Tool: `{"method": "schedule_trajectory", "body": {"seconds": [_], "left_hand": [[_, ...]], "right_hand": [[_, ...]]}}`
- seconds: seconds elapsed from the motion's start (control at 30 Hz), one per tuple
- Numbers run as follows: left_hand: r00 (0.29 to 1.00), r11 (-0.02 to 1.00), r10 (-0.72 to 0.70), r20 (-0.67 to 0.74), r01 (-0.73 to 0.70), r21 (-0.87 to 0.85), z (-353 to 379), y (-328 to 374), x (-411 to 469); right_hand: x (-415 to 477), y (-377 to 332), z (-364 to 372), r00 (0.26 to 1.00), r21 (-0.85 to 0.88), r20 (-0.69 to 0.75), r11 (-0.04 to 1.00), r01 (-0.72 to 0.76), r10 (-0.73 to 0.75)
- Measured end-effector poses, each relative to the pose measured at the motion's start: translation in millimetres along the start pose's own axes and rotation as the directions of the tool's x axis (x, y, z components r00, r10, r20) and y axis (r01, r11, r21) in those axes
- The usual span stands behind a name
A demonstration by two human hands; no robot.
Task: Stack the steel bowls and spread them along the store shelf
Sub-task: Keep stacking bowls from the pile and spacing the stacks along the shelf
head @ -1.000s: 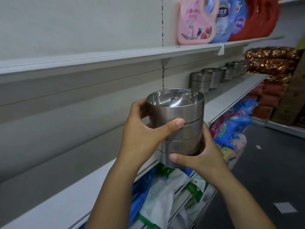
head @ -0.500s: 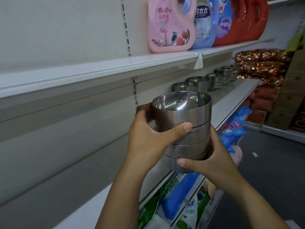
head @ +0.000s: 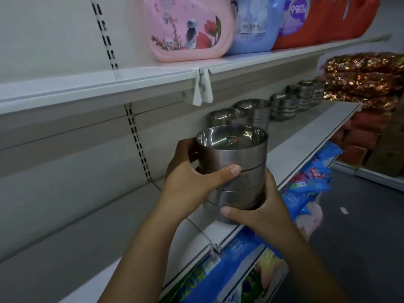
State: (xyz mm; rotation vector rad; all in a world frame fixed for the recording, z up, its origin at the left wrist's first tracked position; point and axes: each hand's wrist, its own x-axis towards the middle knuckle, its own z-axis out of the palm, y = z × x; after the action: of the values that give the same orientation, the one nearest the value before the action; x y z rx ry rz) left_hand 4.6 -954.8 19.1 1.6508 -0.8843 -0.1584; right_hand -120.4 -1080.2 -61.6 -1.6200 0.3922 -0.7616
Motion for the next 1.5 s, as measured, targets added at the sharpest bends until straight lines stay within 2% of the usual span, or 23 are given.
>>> {"method": "schedule_trajectory", "body": {"seconds": [0.3,0.6,0.87,1.0,1.23,1.5], "left_hand": [[0.956,0.989,-0.116,-0.27,0.137,0.06,46.7,-15.2,39.8],[0.837,0.987,-0.106,-0.538,0.154,0.046,73.7,-25.7,57.8],[0.833,0.953,-0.085,-0.546,0.228,0.199,56.5,-34.8,83.0],[0.861,0.943,-0.087,-0.501,0.233,0.237,50.6,-37.8,91.8],[0.866,0.915,-0.091,-0.492,0.268,0.301,37.5,-43.5,111.4],[0.876,0.891,-0.099,-0.472,0.289,0.349,27.8,-41.2,122.8]], "right_hand": [[93.3,38.2,-41.2,0.96,-0.057,0.276,0.998,-0.017,0.033],[156.1,49.3,-39.7,0.827,0.043,0.56,0.998,0.034,-0.053],[194.8,58.1,-14.5,0.781,0.106,0.616,0.993,0.046,-0.102],[208.2,59.8,-5.9,0.777,0.133,0.619,0.99,0.037,-0.113],[233.5,68.3,7.2,0.774,0.023,0.631,0.998,0.054,-0.057],[241.2,68.6,16.8,0.768,-0.027,0.64,0.998,0.052,-0.023]]}}
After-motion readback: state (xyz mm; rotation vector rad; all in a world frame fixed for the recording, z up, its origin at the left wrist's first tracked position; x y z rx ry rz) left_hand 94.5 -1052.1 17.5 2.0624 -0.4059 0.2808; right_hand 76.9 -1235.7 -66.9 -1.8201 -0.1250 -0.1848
